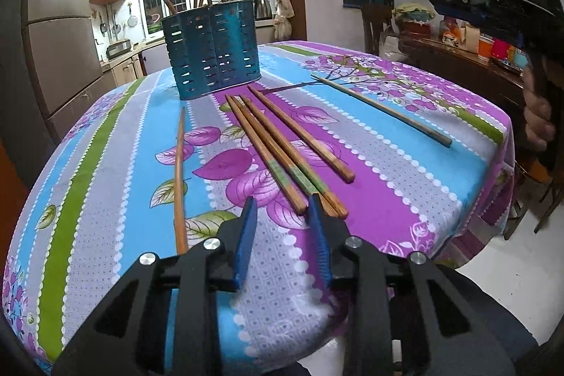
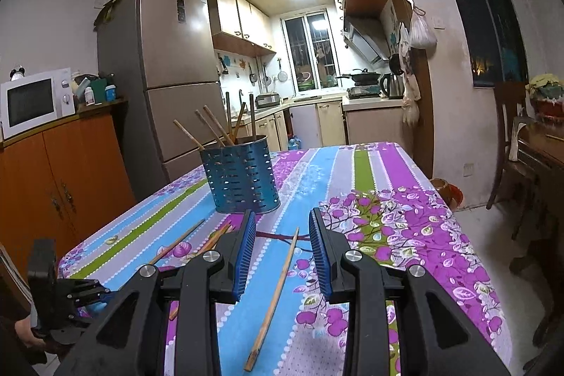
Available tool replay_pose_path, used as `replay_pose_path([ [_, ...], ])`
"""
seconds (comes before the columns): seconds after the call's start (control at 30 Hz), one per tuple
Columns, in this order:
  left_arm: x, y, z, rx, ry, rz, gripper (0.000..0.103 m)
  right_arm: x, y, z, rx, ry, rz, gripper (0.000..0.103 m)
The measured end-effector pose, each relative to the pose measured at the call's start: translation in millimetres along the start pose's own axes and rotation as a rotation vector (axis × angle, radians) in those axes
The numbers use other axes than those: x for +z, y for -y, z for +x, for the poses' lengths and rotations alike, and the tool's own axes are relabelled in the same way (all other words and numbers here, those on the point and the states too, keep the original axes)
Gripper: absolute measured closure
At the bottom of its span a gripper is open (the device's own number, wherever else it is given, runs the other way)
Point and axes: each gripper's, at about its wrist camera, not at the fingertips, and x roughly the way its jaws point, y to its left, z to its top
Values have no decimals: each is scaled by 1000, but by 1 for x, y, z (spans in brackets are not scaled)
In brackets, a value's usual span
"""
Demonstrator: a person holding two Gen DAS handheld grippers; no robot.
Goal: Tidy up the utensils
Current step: 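Withdraw both tools from the holder back over the loose chopsticks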
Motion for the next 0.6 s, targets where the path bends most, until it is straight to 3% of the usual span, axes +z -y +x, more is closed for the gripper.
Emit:
replay_pose_path([
  [0.23, 0, 2, 5, 57, 44, -12, 74, -34, -26, -4, 30, -42, 11, 70],
  [0.3, 0, -2, 6, 77, 52, -27, 80, -45, -35, -3, 35, -60, 7, 70],
  [0.6, -3, -7, 4, 66, 68, -27, 84, -91, -81, 22, 98, -170, -13, 70],
])
